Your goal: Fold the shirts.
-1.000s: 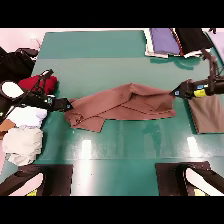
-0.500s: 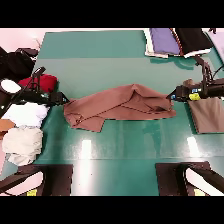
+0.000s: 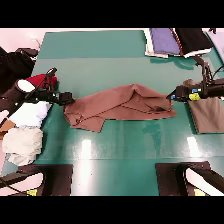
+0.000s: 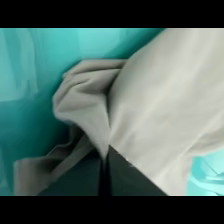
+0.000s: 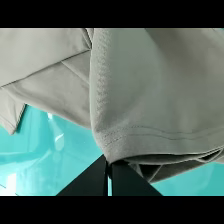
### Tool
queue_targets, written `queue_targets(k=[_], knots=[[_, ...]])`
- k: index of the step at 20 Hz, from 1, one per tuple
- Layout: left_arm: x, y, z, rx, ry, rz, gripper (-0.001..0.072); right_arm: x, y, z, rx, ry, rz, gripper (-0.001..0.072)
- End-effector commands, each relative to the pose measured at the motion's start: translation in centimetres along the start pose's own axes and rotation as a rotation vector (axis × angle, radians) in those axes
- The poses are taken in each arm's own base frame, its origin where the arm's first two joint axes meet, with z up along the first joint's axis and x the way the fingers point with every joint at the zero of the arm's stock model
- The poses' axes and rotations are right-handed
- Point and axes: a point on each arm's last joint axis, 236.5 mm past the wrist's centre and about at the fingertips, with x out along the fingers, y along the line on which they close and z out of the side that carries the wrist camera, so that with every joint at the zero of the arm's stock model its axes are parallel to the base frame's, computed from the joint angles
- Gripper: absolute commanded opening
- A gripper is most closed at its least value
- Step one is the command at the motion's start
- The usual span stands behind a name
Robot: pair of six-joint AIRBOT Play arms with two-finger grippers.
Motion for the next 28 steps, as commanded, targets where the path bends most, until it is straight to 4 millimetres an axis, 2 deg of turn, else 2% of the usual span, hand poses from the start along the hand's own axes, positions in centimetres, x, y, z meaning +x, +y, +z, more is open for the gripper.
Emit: queue_targets(k=[1, 3, 4, 6, 7, 8, 9, 10, 12, 14, 15, 17, 18, 20, 22, 23, 25, 28], knots=[[-3.6, -2.0, 3.8, 0.052, -0.071, -0.012, 0.0025, -1.5, 0.9, 1.4, -0.035, -0.061, -0.005, 0.0017], [-10.8, -5.4, 8.7, 0.151, -0.237, -0.023, 0.0025, -5.2, 3.4, 3.8, -0.116, -0.175, -0.011, 0.0017], [-15.9, -7.8, 11.1, 0.215, -0.355, -0.021, 0.0024, -8.0, 5.3, 5.1, -0.172, -0.257, -0.016, 0.0017], [-26.9, -13.3, 13.7, 0.354, -0.605, -0.011, 0.0024, -13.9, 9.2, 6.9, -0.283, -0.42, -0.03, 0.0017], [-32.2, -16.3, 13.8, 0.427, -0.722, -0.002, 0.0024, -17.3, 11.3, 7.3, -0.336, -0.51, -0.039, 0.0017], [-37.4, -19.4, 13.1, 0.499, -0.838, 0.005, 0.0024, -20.3, 13.0, 7.2, -0.38, -0.589, -0.051, 0.0017], [-41.9, -22.2, 11.8, 0.561, -0.941, 0.004, 0.0024, -22.8, 14.2, 7.0, -0.409, -0.653, -0.068, 0.0017], [-45.4, -24.3, 10.4, 0.609, -1.019, 0.002, 0.0024, -25.0, 14.9, 6.6, -0.418, -0.711, -0.088, 0.0017], [-50.2, -27.3, 7.8, 0.673, -1.128, -0.001, 0.0024, -28.6, 15.6, 5.8, -0.414, -0.802, -0.141, 0.0017], [-52.3, -28.6, 6.2, 0.704, -1.173, -0.005, 0.0023, -30.3, 15.1, 5.0, -0.389, -0.827, -0.201, 0.0017], [-52.2, -28.7, 6.2, 0.697, -1.168, -0.012, 0.0024, -30.6, 14.5, 4.7, -0.373, -0.819, -0.226, 0.0017], [-50.6, -28.0, 6.7, 0.662, -1.124, -0.034, 0.0023, -30.2, 13.1, 4.4, -0.321, -0.767, -0.251, 0.0017], [-49.1, -27.4, 7.5, 0.64, -1.088, -0.055, 0.0024, -29.7, 12.5, 4.5, -0.303, -0.734, -0.249, 0.0016], [-44.6, -25.4, 9.6, 0.574, -0.978, -0.091, 0.0024, -28.0, 10.7, 5.3, -0.232, -0.663, -0.223, 0.0017], [-37.8, -22.5, 11.7, 0.5, -0.816, -0.111, 0.0023, -24.9, 7.5, 6.3, -0.139, -0.559, -0.193, 0.0017], [-33.4, -20.9, 12.5, 0.461, -0.711, -0.124, 0.0024, -22.6, 5.7, 6.6, -0.092, -0.493, -0.175, 0.0016], [-24.1, -17.1, 13.3, 0.386, -0.506, -0.11, 0.0024, -16.3, 2.0, 6.4, 0.009, -0.31, -0.116, 0.0016], [-10.9, -10.3, 12.2, 0.259, -0.218, -0.065, 0.0025, -5.7, -4.7, 3.6, 0.147, -0.026, -0.138, 0.0017]])
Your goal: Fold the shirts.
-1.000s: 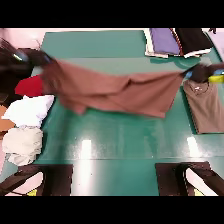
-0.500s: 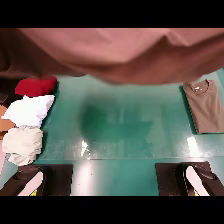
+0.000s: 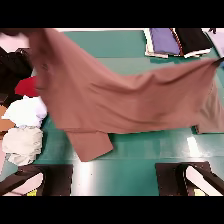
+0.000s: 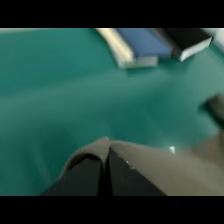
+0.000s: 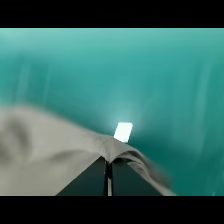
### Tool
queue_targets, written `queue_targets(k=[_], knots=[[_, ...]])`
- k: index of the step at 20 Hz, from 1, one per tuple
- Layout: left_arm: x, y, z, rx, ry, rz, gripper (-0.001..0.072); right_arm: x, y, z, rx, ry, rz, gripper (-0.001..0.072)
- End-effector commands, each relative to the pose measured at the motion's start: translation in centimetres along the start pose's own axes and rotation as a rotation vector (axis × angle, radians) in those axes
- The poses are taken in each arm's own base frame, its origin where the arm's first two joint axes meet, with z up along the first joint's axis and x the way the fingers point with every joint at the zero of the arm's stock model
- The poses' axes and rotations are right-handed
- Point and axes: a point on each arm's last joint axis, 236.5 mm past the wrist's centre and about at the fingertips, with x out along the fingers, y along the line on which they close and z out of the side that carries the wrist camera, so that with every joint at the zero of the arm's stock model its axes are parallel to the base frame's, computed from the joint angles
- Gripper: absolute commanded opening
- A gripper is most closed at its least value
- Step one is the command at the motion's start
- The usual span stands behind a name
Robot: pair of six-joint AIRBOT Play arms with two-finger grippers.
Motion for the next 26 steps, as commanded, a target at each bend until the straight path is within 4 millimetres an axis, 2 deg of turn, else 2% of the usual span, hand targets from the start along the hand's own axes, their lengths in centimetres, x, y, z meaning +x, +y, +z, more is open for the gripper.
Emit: queue_targets(k=[1, 2, 3, 4, 5, 7, 9, 10, 12, 16, 18, 19, 22, 26], knots=[[11.0, 6.2, -11.0, -0.154, 0.317, 0.013, 0.0026, 11.0, -6.5, -5.7, 0.114, 0.282, -0.083, 0.0017], [13.1, 8.0, -13.0, -0.195, 0.363, 0.025, 0.0028, 13.4, -7.9, -5.9, 0.126, 0.29, -0.103, 0.0019], [14.6, 9.9, -14.5, -0.25, 0.388, 0.045, 0.019, 15.4, -8.7, -5.3, 0.146, 0.279, -0.101, 0.0108], [15.3, 11.6, -15.1, -0.332, 0.39, 0.072, 0.0524, 16.8, -9.0, -4.4, 0.17, 0.262, -0.084, 0.04], [15.1, 13.3, -15.1, -0.41, 0.375, 0.104, 0.0611, 17.4, -9.1, -3.1, 0.195, 0.246, -0.057, 0.0466], [12.6, 15.8, -14.7, -0.447, 0.37, 0.14, 0.0611, 17.0, -8.1, -0.6, 0.221, 0.223, 0.016, 0.0446], [8.9, 17.0, -16.1, -0.428, 0.449, 0.164, 0.0611, 15.6, -7.5, -0.2, 0.171, 0.227, 0.021, 0.0436], [7.1, 17.6, -17.6, -0.413, 0.502, 0.204, 0.0611, 14.7, -7.1, -0.4, 0.147, 0.224, 0.022, 0.0436], [4.9, 17.8, -21.1, -0.4, 0.567, 0.273, 0.0612, 13.4, -6.3, -1.6, 0.123, 0.215, 0.007, 0.0436], [2.4, 14.1, -30.3, -0.491, 0.653, 0.269, 0.0612, 11.7, -4.8, -4.9, 0.108, 0.193, 0.008, 0.0434], [1.6, 12.2, -34.0, -0.547, 0.68, 0.248, 0.0611, 11.2, -4.7, -5.8, 0.109, 0.161, -0.002, 0.0432], [1.6, 11.4, -35.2, -0.573, 0.681, 0.227, 0.0612, 11.0, -4.6, -6.1, 0.11, 0.141, -0.007, 0.0432], [2.6, 9.5, -37.1, -0.64, 0.659, 0.155, 0.0612, 10.6, -4.5, -6.8, 0.108, 0.122, -0.01, 0.0431], [4.0, 9.7, -38.4, -0.667, 0.608, 0.179, 0.0611, 10.5, -4.2, -6.9, 0.109, 0.126, 0.0, 0.0431]])
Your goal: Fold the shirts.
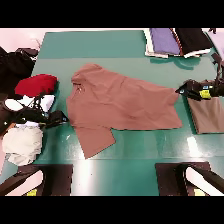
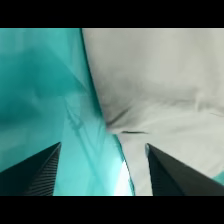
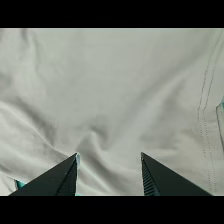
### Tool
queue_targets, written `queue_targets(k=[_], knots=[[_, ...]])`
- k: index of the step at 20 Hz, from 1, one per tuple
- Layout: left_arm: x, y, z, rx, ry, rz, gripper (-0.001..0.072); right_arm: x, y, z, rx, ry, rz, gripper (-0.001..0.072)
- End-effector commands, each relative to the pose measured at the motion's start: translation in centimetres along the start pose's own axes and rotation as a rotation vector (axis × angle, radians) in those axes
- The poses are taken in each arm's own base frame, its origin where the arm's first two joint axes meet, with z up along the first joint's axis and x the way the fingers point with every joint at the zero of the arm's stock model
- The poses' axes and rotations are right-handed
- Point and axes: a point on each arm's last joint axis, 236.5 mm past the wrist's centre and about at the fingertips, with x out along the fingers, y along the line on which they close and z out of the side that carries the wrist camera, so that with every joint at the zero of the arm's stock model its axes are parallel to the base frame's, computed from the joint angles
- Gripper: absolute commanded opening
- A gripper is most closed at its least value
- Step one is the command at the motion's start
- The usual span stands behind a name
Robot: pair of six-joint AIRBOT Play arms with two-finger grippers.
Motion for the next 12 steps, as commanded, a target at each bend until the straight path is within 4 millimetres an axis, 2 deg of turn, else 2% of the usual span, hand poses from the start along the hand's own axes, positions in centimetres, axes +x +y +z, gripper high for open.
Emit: queue_targets(k=[1, 4, 7, 9, 12], knots=[[2.1, -0.6, -0.5, -0.005, -0.044, -0.018, 0.0612, -0.1, 0.2, -0.2, 0.001, -0.009, 0.007, 0.0431], [3.8, -3.5, -1.0, 0.088, -0.057, -0.031, 0.0608, -0.1, 0.6, -0.1, 0.006, -0.012, 0.021, 0.0431], [4.3, -4.5, -1.3, 0.106, -0.057, -0.034, 0.0333, -0.1, 0.5, -0.5, 0.004, 0.004, 0.019, 0.0431], [3.9, -4.7, -0.5, 0.112, -0.082, -0.034, 0.0046, -0.1, -0.5, -1.5, -0.011, 0.046, -0.024, 0.0431], [2.1, -7.0, 1.4, 0.158, -0.11, -0.065, 0.0025, 0.0, -4.4, -4.9, 0.007, 0.152, -0.14, 0.0431]])
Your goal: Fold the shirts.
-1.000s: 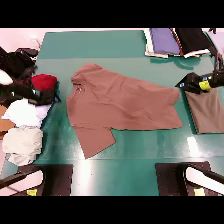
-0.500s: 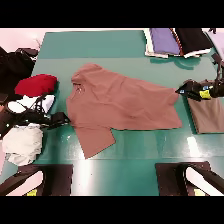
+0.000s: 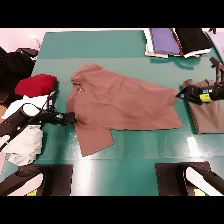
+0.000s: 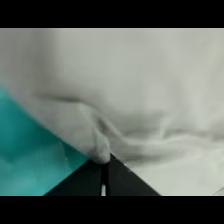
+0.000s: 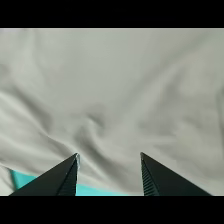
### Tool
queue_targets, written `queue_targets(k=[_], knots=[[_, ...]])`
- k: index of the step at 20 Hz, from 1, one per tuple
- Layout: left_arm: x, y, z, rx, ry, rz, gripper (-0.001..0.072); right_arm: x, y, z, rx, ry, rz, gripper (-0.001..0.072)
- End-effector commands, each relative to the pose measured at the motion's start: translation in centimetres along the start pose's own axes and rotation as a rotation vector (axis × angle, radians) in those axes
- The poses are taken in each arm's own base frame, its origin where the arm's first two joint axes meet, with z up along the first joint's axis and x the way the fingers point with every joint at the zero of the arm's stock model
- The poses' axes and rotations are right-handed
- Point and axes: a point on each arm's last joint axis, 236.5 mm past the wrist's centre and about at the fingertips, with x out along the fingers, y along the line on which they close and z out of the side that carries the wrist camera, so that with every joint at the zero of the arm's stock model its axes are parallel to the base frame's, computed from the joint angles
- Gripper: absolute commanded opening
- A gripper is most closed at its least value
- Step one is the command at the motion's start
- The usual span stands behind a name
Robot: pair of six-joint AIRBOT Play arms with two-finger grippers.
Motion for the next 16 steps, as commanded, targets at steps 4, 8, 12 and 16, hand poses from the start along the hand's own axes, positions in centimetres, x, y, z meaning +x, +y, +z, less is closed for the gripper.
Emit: queue_targets(k=[4, 8, 12, 16], knots=[[-3.0, -4.0, 4.2, 0.101, -0.068, -0.051, 0.0025, 1.8, -8.7, -8.6, 0.255, 0.15, -0.123, 0.0496], [-3.3, -4.3, 4.5, 0.11, -0.077, -0.054, 0.0025, 3.3, -12.8, -12.9, 0.503, 0.144, -0.092, 0.0554], [-3.3, -4.3, 4.5, 0.109, -0.076, -0.054, 0.0025, 6.0, -12.1, -12.4, 0.586, 0.117, 0.031, 0.0499], [-3.3, -4.3, 4.5, 0.109, -0.075, -0.055, 0.0025, 9.1, -10.8, -9.5, 0.536, 0.129, 0.084, 0.0468]])
